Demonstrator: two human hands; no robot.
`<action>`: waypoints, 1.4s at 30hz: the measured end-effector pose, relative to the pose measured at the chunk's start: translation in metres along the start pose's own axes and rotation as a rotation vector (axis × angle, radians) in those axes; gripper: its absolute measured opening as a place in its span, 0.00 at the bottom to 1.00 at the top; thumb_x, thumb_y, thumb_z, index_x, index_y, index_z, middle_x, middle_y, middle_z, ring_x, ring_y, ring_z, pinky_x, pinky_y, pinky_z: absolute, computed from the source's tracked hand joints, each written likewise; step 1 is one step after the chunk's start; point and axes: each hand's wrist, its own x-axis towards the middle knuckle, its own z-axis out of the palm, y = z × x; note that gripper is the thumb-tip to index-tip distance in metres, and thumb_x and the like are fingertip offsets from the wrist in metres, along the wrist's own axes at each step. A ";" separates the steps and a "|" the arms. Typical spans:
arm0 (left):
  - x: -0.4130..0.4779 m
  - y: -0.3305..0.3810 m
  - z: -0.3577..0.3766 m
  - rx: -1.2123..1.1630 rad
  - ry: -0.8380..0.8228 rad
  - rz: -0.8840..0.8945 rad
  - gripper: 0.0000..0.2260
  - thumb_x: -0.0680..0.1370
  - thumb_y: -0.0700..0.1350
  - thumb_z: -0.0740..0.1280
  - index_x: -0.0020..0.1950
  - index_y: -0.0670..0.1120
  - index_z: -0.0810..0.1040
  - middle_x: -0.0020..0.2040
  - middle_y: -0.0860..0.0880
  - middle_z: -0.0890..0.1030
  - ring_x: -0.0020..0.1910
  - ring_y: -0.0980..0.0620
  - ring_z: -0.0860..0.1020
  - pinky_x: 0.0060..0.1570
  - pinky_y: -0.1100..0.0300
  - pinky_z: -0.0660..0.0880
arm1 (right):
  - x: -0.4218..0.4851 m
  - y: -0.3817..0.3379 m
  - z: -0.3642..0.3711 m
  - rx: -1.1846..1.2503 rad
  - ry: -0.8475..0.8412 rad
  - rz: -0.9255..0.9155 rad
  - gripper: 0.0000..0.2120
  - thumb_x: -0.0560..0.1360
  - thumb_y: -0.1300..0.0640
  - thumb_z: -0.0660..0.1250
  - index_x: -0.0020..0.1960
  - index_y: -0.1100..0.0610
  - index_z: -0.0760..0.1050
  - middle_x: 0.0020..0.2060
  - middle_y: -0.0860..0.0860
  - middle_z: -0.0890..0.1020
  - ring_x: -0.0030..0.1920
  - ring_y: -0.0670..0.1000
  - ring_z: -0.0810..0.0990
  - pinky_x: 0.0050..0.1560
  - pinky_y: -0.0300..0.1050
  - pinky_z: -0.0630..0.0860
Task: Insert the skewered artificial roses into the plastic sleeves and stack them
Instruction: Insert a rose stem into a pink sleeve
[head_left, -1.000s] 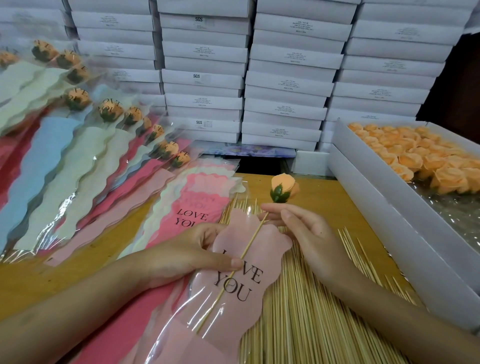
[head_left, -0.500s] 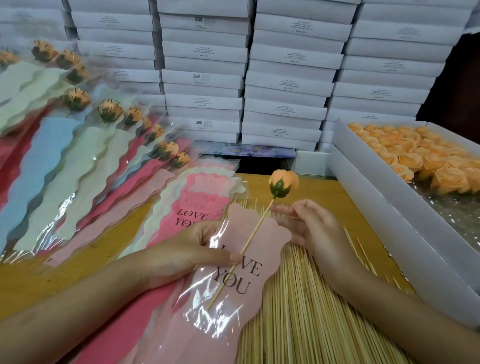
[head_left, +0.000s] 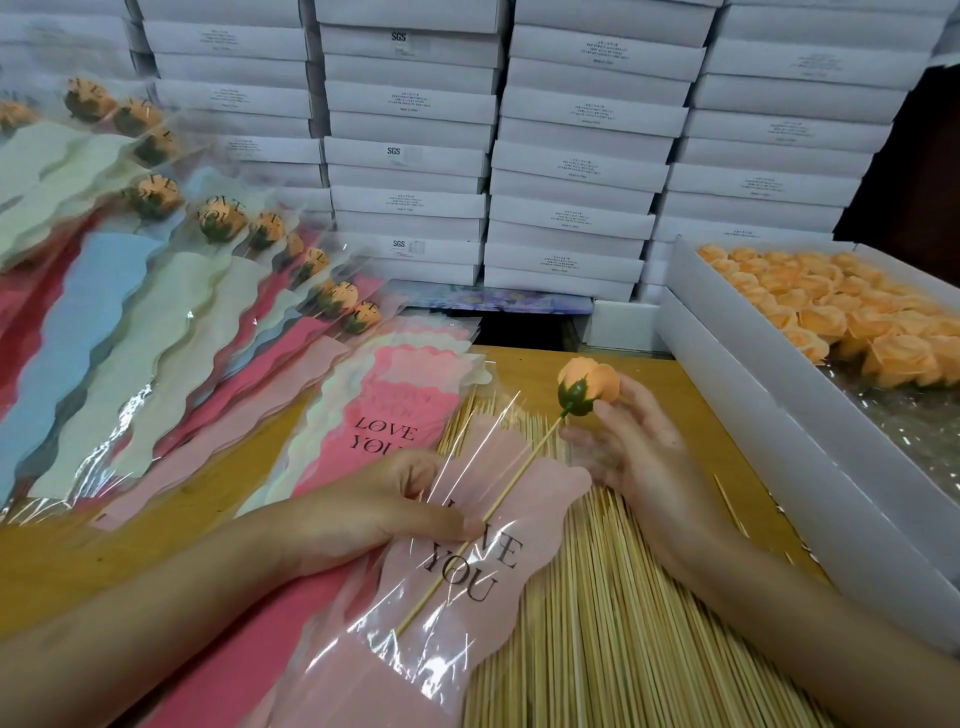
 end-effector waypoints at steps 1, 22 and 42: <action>0.000 -0.001 0.000 0.001 0.002 0.001 0.04 0.73 0.38 0.71 0.42 0.46 0.84 0.39 0.48 0.84 0.36 0.53 0.81 0.39 0.62 0.77 | 0.000 0.000 0.000 -0.004 -0.001 -0.001 0.13 0.80 0.59 0.62 0.60 0.44 0.75 0.51 0.45 0.85 0.48 0.49 0.85 0.43 0.43 0.83; 0.000 -0.003 0.000 -0.034 0.062 -0.034 0.12 0.72 0.39 0.73 0.54 0.36 0.78 0.49 0.37 0.81 0.46 0.43 0.80 0.46 0.56 0.79 | -0.011 -0.008 0.004 -0.219 -0.059 -0.130 0.10 0.80 0.61 0.63 0.57 0.50 0.78 0.51 0.44 0.83 0.48 0.42 0.83 0.48 0.39 0.80; 0.002 -0.002 0.000 -0.024 0.055 0.002 0.11 0.72 0.37 0.71 0.54 0.44 0.80 0.47 0.43 0.82 0.45 0.45 0.80 0.44 0.55 0.78 | -0.019 -0.015 0.011 -0.281 -0.235 -0.200 0.16 0.70 0.50 0.69 0.54 0.55 0.75 0.43 0.50 0.85 0.46 0.46 0.83 0.48 0.35 0.76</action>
